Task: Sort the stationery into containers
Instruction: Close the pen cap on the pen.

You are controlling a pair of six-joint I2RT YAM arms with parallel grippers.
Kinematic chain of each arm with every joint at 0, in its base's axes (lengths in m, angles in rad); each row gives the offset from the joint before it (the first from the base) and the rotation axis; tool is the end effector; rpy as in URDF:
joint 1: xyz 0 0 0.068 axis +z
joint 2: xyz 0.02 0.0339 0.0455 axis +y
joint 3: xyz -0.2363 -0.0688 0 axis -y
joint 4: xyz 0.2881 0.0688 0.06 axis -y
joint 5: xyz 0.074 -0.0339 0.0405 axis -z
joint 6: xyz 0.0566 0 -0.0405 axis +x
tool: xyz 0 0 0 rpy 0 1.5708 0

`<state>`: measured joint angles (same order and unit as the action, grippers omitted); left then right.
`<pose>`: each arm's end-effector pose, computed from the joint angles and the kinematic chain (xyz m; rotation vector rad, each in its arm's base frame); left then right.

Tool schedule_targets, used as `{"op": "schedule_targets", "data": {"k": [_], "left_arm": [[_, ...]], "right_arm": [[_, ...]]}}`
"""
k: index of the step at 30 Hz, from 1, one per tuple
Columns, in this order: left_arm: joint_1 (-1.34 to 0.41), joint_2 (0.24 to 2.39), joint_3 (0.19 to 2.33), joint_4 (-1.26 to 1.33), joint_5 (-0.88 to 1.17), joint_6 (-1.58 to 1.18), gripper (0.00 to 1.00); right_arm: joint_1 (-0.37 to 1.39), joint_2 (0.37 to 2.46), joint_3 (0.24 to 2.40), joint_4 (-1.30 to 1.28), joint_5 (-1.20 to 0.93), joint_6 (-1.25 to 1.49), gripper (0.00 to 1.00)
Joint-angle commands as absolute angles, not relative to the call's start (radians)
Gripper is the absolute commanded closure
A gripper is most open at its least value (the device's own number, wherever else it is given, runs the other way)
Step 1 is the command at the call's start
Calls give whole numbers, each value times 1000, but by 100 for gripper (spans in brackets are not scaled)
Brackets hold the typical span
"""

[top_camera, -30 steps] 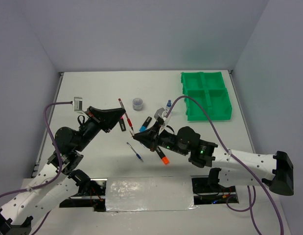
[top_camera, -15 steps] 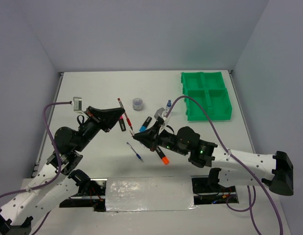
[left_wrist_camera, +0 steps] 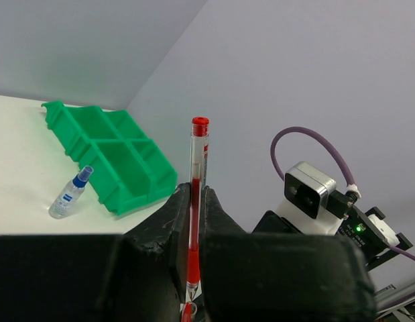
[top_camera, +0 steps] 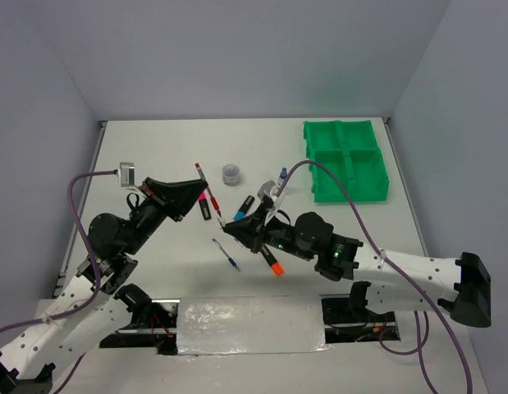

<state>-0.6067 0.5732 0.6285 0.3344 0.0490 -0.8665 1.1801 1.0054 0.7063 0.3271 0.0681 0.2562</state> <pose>0.1845 -0.1315 0.3671 -0.1201 1.2826 -1.3134 0.1242 0.2915 0.2891 -0.6818 1.4988 1.0713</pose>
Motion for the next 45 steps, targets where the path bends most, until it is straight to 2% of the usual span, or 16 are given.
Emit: {"op": "schedule_targets", "data": {"k": [1, 45], "left_arm": [[-612, 568, 657, 380, 52, -856, 100], [-612, 551, 589, 397, 80, -874, 100]], "right_arm": [[1177, 994, 732, 347, 81, 244, 100], [1144, 1034, 842, 322, 48, 189, 100]]}}
